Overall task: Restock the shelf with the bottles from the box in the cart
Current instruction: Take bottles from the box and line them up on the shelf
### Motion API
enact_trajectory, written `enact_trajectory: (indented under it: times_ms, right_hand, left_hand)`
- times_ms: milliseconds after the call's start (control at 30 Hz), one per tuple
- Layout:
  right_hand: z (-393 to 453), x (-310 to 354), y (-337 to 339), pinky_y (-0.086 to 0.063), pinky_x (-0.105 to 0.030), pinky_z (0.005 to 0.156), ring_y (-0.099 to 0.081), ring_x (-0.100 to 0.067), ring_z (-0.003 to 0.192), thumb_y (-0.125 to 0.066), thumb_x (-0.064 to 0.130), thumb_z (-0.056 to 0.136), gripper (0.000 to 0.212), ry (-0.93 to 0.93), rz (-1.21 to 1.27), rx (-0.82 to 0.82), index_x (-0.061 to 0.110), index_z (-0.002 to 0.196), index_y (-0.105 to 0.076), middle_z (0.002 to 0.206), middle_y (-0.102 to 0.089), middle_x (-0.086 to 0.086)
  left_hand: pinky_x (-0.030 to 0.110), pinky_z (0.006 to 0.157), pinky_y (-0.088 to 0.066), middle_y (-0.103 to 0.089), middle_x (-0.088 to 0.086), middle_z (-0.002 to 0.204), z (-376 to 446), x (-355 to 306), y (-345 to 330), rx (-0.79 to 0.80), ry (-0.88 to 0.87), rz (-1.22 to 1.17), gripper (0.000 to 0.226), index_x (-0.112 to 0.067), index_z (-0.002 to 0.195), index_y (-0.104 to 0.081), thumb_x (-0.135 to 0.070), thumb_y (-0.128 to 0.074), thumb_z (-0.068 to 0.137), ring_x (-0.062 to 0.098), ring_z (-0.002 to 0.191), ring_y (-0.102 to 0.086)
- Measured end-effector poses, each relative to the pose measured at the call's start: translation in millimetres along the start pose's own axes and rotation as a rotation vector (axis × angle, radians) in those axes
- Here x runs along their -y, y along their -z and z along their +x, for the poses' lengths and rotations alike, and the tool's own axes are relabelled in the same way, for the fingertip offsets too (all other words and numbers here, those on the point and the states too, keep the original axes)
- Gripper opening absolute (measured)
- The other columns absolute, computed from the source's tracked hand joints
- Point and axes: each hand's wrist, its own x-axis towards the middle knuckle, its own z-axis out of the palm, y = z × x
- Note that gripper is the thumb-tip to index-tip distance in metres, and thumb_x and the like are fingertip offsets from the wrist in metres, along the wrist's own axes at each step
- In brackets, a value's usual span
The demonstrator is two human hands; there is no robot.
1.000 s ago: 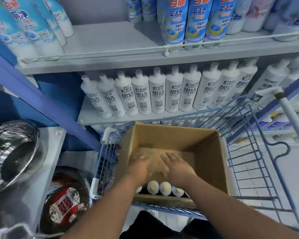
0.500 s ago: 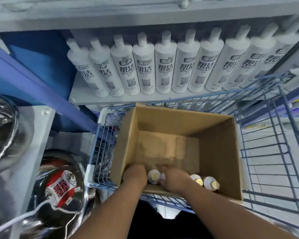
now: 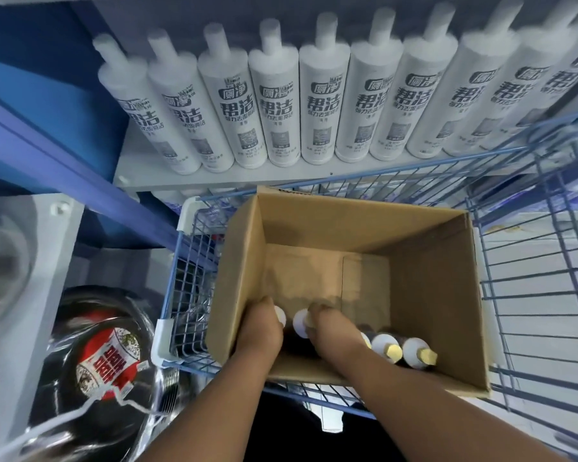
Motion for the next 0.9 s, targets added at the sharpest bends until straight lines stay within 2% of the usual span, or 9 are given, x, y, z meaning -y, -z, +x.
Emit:
enact_trajectory:
  times_ms: [133,300,367,500,600,667,733,800,900]
  right_hand:
    - [-1,-6,2,-0.046,-0.032,0.08,-0.061,-0.03,0.1,-0.055,0.021,0.096,0.024,0.017,0.089,-0.065,0.009,0.116,-0.059,0.109,-0.064,-0.012]
    - [-15,-1,11,-0.047,-0.031,0.081,-0.061,-0.026,0.094,-0.056,0.019,0.094,0.022,0.05,0.147,-0.091,0.012,0.115,-0.061,0.109,-0.066,-0.011]
    - [-27,6,25,-0.049,-0.032,0.079,-0.059,-0.025,0.091,-0.054,0.016,0.092,0.021,0.069,0.149,-0.134,0.014,0.112,-0.06,0.107,-0.066,-0.011]
    - [-54,24,70,-0.048,-0.033,0.076,-0.059,-0.027,0.095,-0.055,0.02,0.092,0.029,0.127,0.145,-0.246,0.017,0.12,-0.057,0.106,-0.064,-0.009]
    - [-75,38,111,-0.043,-0.036,0.069,-0.054,-0.026,0.083,-0.057,0.023,0.093,0.009,0.226,0.11,-0.318,0.016,0.095,-0.052,0.09,-0.06,-0.006]
    - [-94,45,136,-0.041,-0.034,0.066,-0.052,-0.022,0.077,-0.058,0.024,0.093,0.015,0.299,0.112,-0.375,0.02,0.086,-0.046,0.082,-0.057,-0.001]
    - [-111,49,162,-0.041,-0.03,0.068,-0.054,-0.017,0.078,-0.059,0.025,0.093,0.007,0.358,0.136,-0.427,0.022,0.092,-0.053,0.084,-0.058,0.004]
    - [-124,55,188,-0.044,-0.029,0.07,-0.058,-0.015,0.084,-0.06,0.028,0.093,0.016,0.386,0.186,-0.457,0.021,0.107,-0.06,0.091,-0.063,0.006]
    - [-140,67,223,-0.05,-0.034,0.073,-0.062,-0.019,0.087,-0.067,0.033,0.089,0.019,0.467,0.251,-0.539,0.019,0.102,-0.06,0.092,-0.068,0.0]
  left_hand:
    - [0.02,0.072,-0.034,-0.065,0.01,0.108,2,-5,4,0.023,-0.061,-0.054,0.022,-0.011,0.11,-0.061,-0.016,-0.066,0.089,0.016,0.085,-0.049]
    - [0.019,0.057,-0.033,-0.055,-0.001,0.089,-7,-5,11,-0.009,-0.095,-0.143,0.013,-0.019,0.093,-0.051,-0.015,-0.064,0.091,0.014,0.081,-0.049]
    - [0.026,0.059,-0.037,-0.059,-0.003,0.087,-18,-10,20,-0.036,-0.105,-0.188,0.013,-0.016,0.091,-0.051,-0.02,-0.064,0.091,0.017,0.081,-0.056]
    - [0.027,0.065,-0.037,-0.062,-0.004,0.087,-43,-27,55,-0.112,-0.137,-0.261,0.016,-0.02,0.098,-0.058,-0.028,-0.069,0.089,0.018,0.082,-0.058]
    - [0.027,0.062,-0.035,-0.058,-0.006,0.085,-56,-47,92,-0.172,-0.198,-0.335,0.016,-0.02,0.097,-0.059,-0.028,-0.07,0.089,0.015,0.08,-0.056]
    - [0.025,0.059,-0.037,-0.059,-0.009,0.086,-64,-60,115,-0.216,-0.208,-0.384,0.017,-0.025,0.1,-0.059,-0.029,-0.071,0.089,0.01,0.078,-0.055]
    - [0.027,0.068,-0.047,-0.063,-0.01,0.092,-74,-73,138,-0.288,-0.233,-0.46,0.021,-0.027,0.106,-0.063,-0.031,-0.073,0.088,0.011,0.085,-0.059]
    - [0.031,0.076,-0.051,-0.066,-0.008,0.097,-86,-88,165,-0.351,-0.264,-0.554,0.021,-0.026,0.106,-0.065,-0.03,-0.074,0.087,0.013,0.091,-0.062]
    - [0.028,0.072,-0.05,-0.07,-0.007,0.093,-105,-110,208,-0.445,-0.319,-0.669,0.017,-0.026,0.095,-0.065,-0.03,-0.076,0.084,0.01,0.087,-0.065]
